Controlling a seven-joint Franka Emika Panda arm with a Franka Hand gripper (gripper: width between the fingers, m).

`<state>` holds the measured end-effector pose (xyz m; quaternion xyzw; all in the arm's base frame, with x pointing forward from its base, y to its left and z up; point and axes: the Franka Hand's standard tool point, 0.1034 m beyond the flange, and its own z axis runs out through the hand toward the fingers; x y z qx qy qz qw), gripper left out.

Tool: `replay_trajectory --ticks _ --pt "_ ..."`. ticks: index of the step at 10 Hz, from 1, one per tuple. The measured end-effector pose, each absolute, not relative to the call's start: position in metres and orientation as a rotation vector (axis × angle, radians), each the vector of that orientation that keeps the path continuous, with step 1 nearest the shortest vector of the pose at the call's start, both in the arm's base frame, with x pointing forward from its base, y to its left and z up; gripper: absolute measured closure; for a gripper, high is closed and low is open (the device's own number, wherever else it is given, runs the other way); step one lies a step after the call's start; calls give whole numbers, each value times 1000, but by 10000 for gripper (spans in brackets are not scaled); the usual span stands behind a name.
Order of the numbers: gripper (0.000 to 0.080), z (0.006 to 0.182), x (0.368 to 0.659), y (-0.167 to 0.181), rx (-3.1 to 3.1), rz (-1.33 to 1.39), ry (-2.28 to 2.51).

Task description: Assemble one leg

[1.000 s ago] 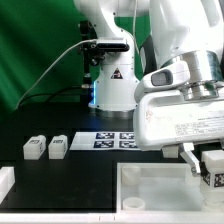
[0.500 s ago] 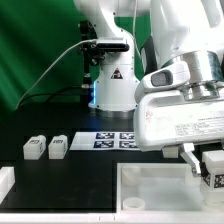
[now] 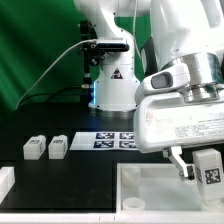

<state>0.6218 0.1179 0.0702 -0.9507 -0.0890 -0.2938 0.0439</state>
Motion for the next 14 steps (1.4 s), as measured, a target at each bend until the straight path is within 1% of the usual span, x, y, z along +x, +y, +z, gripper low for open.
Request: replay_trajectory --ticks 8,9,10,11,12,14 --pt "151 70 622 117 -2907 -896 -271" --pt "151 80 621 110 -2926 -844 -268" --pt "151 96 620 109 -2945 -771 -268" --pt "151 108 624 108 -2950 -754 -272" --pt "151 105 623 107 -2974 -624 -275" --pt "151 109 626 112 -3004 -241 -239"
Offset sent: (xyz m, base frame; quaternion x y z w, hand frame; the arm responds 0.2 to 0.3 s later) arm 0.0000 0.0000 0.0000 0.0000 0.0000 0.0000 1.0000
